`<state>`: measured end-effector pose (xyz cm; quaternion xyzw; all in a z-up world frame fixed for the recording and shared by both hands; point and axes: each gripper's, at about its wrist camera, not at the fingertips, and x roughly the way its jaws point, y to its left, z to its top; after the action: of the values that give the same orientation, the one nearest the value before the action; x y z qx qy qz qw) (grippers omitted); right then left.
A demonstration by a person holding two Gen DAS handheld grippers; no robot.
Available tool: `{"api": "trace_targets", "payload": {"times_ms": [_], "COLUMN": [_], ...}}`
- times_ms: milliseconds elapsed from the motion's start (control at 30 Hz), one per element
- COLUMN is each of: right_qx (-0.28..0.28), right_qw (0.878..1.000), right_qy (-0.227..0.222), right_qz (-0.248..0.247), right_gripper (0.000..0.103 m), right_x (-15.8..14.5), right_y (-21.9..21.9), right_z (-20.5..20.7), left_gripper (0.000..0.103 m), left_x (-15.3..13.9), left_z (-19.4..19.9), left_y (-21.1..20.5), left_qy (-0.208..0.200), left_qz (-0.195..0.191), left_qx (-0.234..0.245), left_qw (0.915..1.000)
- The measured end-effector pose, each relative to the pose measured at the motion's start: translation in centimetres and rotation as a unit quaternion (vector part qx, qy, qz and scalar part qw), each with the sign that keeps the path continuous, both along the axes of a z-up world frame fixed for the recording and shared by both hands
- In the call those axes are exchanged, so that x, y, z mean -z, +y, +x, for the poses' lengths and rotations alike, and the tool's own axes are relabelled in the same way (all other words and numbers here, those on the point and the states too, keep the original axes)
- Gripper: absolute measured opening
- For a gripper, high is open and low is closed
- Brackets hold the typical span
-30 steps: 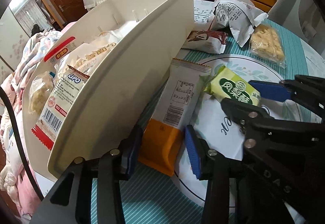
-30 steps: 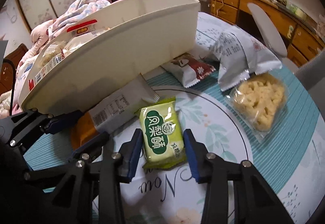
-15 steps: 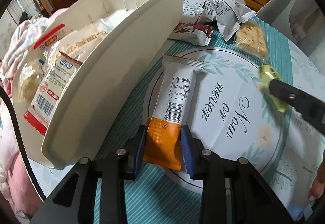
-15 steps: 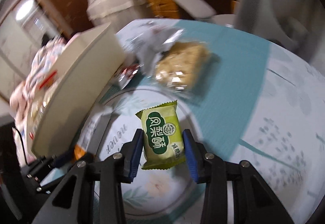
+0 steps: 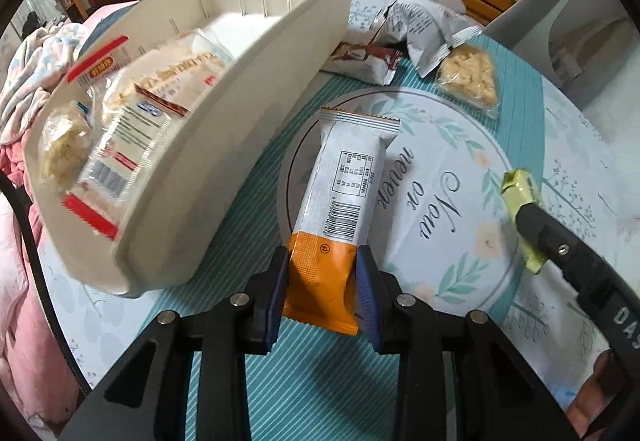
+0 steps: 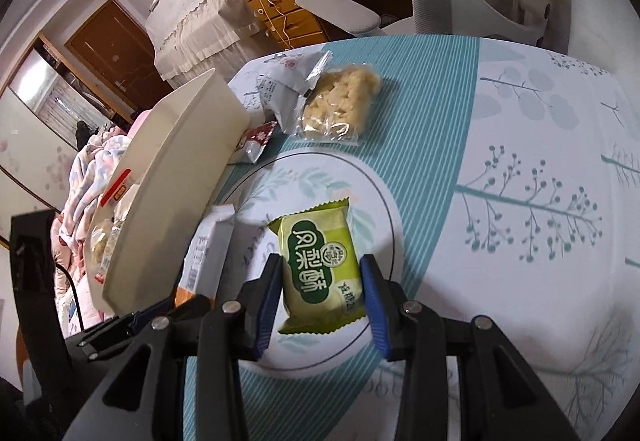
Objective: Organize snacks
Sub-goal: 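Carry the bar packet into the tray while the right tool carries the green packet there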
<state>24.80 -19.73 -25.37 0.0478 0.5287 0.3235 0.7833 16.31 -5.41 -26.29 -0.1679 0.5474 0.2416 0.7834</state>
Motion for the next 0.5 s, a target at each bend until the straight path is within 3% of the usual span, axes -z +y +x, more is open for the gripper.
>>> {"api": "trace_targets", "payload": {"times_ms": [267,500], "right_qx": [0.032,0.044], "right_qw": [0.999,0.999], "right_qy": [0.015,0.031], "right_qz": [-0.005,0.004], "right_gripper": [0.039,0.039], "right_x": [-2.9,-5.7], "right_y": [-0.6,-1.0], "right_z": [-1.8,-4.4], "left_gripper": [0.031,0.031], "left_x": [-5.3,-10.7], "left_z": [-1.5,-3.8], "left_y": [-1.0,-0.4], "left_qy": [-0.016,-0.048], "left_qz": [0.011,0.023], "left_qx": [0.042,0.049], "left_qw": [0.9989,0.9974]}}
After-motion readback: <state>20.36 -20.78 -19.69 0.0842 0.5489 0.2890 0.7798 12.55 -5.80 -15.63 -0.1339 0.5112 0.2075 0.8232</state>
